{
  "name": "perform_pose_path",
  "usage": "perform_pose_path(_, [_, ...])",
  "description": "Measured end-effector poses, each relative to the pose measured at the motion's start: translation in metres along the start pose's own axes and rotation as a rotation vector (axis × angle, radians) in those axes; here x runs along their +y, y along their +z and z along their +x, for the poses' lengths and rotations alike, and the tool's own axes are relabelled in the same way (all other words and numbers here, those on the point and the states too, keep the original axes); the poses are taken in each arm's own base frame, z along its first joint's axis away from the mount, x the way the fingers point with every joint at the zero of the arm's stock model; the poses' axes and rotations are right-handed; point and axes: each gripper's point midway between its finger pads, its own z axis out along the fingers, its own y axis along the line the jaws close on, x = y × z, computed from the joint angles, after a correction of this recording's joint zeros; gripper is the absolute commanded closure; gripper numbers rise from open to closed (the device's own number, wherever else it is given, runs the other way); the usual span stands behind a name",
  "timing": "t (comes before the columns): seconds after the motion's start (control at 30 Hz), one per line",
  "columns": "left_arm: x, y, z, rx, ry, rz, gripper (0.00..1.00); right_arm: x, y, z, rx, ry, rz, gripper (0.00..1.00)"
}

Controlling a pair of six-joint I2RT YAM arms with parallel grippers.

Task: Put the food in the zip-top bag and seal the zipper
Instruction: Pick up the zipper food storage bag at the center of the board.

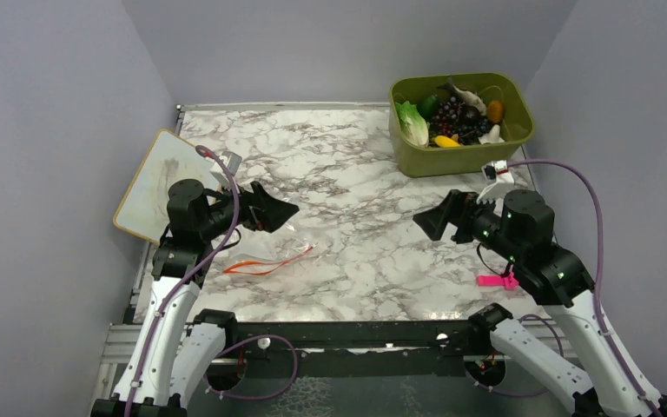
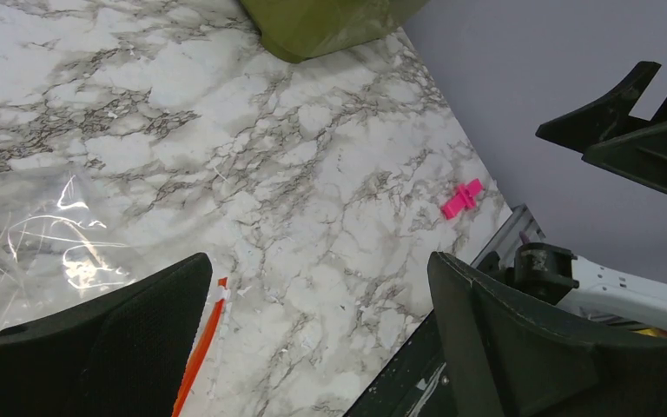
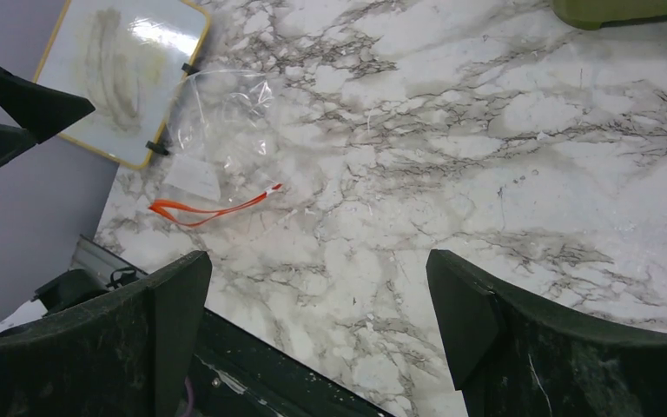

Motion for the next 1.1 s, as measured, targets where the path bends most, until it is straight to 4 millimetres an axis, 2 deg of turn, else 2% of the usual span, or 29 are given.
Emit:
perform_pose_path(0.23, [0.008,0.002,0.001,0.004,-0.007,-0.031,0.01,0.001,-0.004,-0.003,-0.019,0.003,-0.006,0.02])
perform_pose_path(0.67, [0.064,0.003,0.022,0.070,-0.052,-0.294,0.01,-0.001,0.001,-0.005,-0.023,-0.014,0.006,0.03])
perform_pose_path(0.77, [0.080,0.006,0.039,0.145,-0.098,-0.343,0.01,-0.002,0.004,-0.005,-0.020,-0.024,0.011,0.03])
perform_pose_path(0.93, [0.109,0.009,0.084,0.335,-0.193,-0.456,0.02,-0.001,0.007,-0.009,-0.036,-0.032,0.000,0.04])
perform_pose_path(1.0, [0.111,0.009,0.098,0.390,-0.190,-0.483,0.03,-0.001,0.010,-0.008,-0.042,-0.032,-0.008,0.04])
perform_pose_path(1.1, [0.102,0.016,0.114,0.455,-0.140,-0.480,0.09,-0.003,0.013,-0.003,-0.033,-0.030,-0.007,0.05])
